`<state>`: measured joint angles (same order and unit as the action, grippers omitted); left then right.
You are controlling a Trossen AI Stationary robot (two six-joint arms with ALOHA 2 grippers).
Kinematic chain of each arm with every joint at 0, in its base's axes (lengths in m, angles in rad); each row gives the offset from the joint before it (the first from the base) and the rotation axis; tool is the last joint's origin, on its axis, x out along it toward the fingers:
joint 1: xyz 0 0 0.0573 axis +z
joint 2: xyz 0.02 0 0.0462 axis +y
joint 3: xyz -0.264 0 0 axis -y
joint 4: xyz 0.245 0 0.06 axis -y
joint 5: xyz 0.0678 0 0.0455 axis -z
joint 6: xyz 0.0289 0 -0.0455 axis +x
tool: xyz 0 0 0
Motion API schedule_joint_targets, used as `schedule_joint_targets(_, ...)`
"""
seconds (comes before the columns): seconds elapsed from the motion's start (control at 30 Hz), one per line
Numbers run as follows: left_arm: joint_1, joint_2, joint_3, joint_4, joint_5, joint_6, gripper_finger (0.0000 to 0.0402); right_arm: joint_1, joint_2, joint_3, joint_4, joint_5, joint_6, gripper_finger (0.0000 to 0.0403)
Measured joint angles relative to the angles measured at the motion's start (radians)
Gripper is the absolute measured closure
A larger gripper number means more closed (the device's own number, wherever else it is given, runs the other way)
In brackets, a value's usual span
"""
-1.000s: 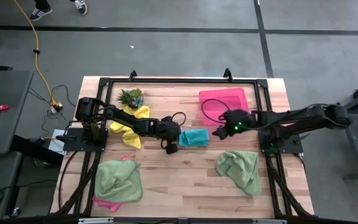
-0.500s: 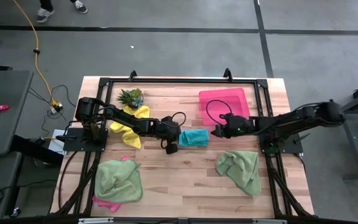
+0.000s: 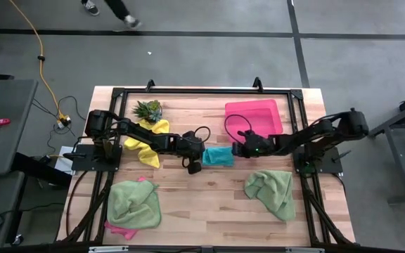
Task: Fold microfiber towels
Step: Fold the blue microfiber cloth
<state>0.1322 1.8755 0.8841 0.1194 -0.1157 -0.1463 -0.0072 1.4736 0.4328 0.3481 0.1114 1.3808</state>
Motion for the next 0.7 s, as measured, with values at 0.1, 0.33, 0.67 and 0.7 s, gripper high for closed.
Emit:
schedule_joint_targets(0.1, 0.000, 0.000, 0.000, 0.004, 0.000, 0.000, 0.0401, 0.012, 0.031, 0.051, -0.027, -0.012, -0.012, 0.0383)
schedule_joint_targets(0.33, 0.000, 0.000, 0.000, 0.005, 0.000, 0.000, 0.0401, 0.012, 0.061, 0.097, -0.078, -0.014, -0.041, 0.0396)
schedule_joint_targets(0.67, 0.000, 0.000, 0.000, 0.006, 0.010, -0.029, 0.0401, 0.005, -0.125, 0.095, -0.139, 0.011, -0.108, 0.0401)
schedule_joint_targets(0.7, 0.000, 0.000, 0.000, 0.006, 0.010, -0.034, 0.0401, 0.009, -0.139, 0.095, -0.140, 0.014, -0.118, 0.0401)
